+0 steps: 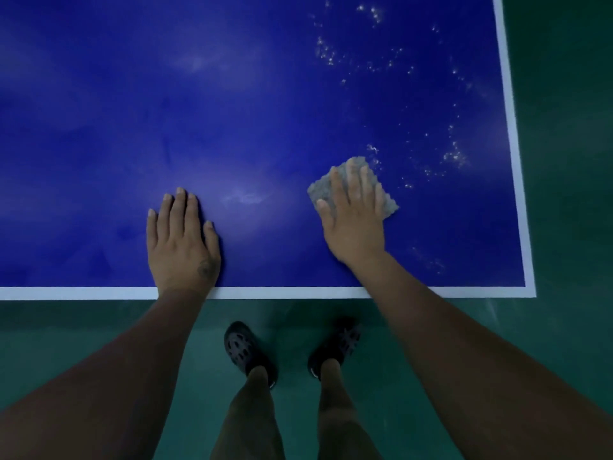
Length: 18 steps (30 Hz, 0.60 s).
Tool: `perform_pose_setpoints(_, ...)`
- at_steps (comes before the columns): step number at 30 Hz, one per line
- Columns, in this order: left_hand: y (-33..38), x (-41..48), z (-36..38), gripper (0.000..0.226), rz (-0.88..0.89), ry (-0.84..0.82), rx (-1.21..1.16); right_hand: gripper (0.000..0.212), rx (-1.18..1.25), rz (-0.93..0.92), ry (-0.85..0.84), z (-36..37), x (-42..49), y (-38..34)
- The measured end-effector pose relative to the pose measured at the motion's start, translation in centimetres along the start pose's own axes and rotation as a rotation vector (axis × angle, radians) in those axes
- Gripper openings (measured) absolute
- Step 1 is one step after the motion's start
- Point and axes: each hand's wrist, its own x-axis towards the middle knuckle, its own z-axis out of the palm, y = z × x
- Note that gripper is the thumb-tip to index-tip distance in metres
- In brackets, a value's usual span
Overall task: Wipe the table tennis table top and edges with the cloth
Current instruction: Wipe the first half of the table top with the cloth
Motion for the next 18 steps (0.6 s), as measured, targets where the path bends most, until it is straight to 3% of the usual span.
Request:
perform_pose_setpoints(6, 7.5, -2.8, 0.2, 0.040, 0.068, 0.124, -0.160, 0.065, -0.030, -0.225, 0.057, 2.5, -8.5, 1.2)
perform_pose_setpoints(10, 13.5, -3.3, 1.5, 0.047, 0.016, 0.025, -0.230, 0.065, -0.049, -0.234, 0.061, 2.7, -11.3, 6.2)
perform_pose_setpoints(13, 15.3, -3.3, 2.7, 0.060, -0.056, -0.080, -0.146, 0.065, -0.076, -0.230, 0.056, 1.9, -9.2, 9.1)
perform_pose_setpoints(18, 15.0, -3.4, 3.4, 0.062, -0.065, -0.055, -0.103, 0.066, -0.043, -0.077, 0.055, -0.9, -1.8, 12.3)
